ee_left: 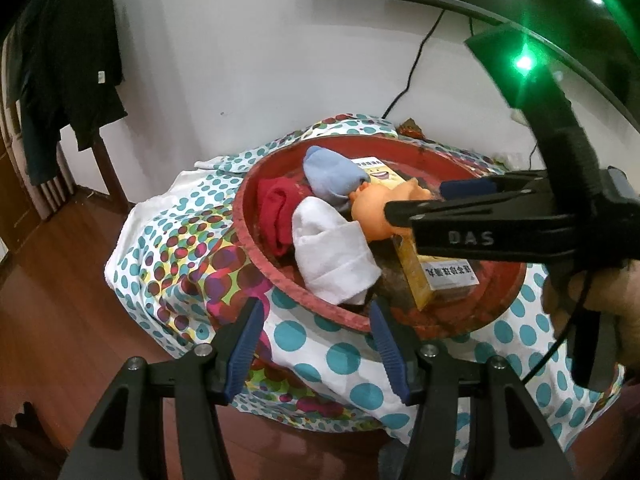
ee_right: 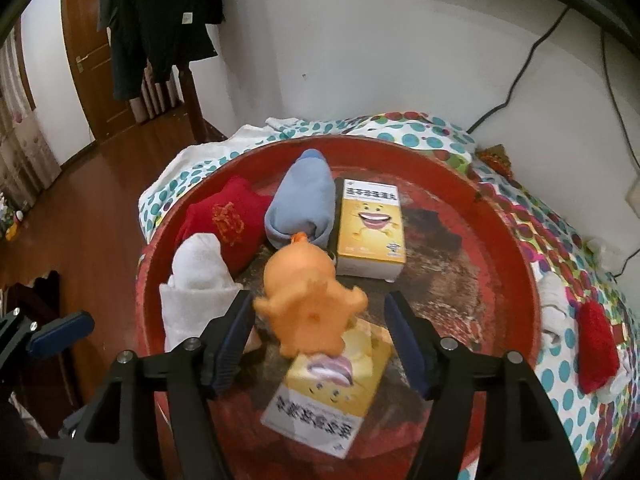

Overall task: Organize objects
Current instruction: 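Carry the orange duck onto the red tray and open the right tool, then move the right tool to the white sock on the cover and grasp it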

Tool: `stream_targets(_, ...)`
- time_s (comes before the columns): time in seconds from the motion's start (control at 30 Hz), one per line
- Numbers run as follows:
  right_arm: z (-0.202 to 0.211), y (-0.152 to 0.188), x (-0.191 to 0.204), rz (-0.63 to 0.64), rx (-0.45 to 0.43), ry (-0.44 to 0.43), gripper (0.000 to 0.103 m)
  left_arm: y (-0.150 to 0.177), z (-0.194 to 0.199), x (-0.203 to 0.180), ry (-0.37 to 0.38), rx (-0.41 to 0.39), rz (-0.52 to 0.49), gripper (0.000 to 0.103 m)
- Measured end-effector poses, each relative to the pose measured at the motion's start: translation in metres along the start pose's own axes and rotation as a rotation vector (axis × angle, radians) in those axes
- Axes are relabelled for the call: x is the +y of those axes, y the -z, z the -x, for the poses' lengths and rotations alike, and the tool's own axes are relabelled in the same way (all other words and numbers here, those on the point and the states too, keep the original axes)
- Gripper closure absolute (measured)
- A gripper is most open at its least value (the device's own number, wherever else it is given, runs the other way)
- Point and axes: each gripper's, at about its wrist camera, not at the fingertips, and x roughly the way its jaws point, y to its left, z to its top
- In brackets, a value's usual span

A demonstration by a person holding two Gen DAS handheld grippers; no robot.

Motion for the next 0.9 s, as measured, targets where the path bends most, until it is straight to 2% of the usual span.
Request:
stream_targets(0.3, 0.024, 0.012, -0.029, -0.039, -0.020, 0.044, 0.038, 0.003, -0.002, -0.009, -0.010, 0.002, -0.038, 0.047)
stream_targets(0.5, 0.035, 0.029, -0.059, -0.082, -0.021, 0.106, 0.037, 0.003, -0.002, -0.014, -0.006, -0.002, -0.063, 0.047)
stream_targets(0.9, 0.057, 0.100, -0.187, -0.290, 0.035, 0.317, 0.036, 0.008, 0.001, -0.035, 0.002, -0.016, -0.134, 0.047)
